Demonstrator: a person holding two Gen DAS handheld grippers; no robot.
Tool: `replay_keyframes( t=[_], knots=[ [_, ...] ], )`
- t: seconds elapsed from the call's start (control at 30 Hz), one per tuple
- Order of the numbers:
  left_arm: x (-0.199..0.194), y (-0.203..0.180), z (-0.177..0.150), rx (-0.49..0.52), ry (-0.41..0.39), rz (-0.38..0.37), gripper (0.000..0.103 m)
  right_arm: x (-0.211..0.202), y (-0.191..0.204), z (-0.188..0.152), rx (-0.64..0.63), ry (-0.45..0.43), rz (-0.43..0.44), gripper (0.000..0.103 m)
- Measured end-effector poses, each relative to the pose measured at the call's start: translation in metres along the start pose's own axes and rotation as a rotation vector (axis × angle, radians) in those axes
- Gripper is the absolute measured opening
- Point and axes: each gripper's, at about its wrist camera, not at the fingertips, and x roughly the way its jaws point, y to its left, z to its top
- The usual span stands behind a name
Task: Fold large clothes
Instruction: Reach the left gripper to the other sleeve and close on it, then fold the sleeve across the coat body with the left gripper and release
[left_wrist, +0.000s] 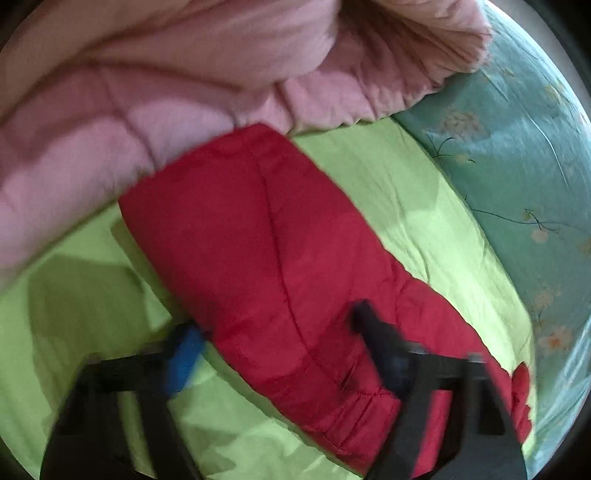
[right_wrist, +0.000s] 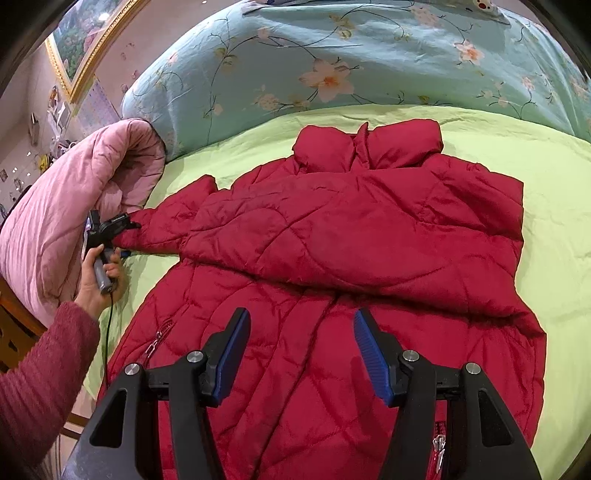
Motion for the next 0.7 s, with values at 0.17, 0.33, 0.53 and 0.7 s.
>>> replay_keyframes(
  t=[0.17,0.33,0.53,0.7],
  knots=[
    [-0.013,-0.017,-0.003,0.094,-0.041,0.002,0.008,0.006,-0.006,-0.004,0.025,0.030,0.003,0.060],
    [-0.051,-0.038,-0.014,0.168,-0.127,-0.055,0.006,0.003,-0.003,-0.007,0.018,0.027,0.021,0.060],
    [-0.095,-0.068,-0.041,0.254,-0.174,-0.172,0.006,-0.002,-0.002,-0.006,0.006,0.008,0.039,0.060],
    [-0.122,-0.097,-0.069,0.325,-0.170,-0.255,0.006,-0.001,-0.006,-0.005,0.019,0.006,0.051,0.060]
  ],
)
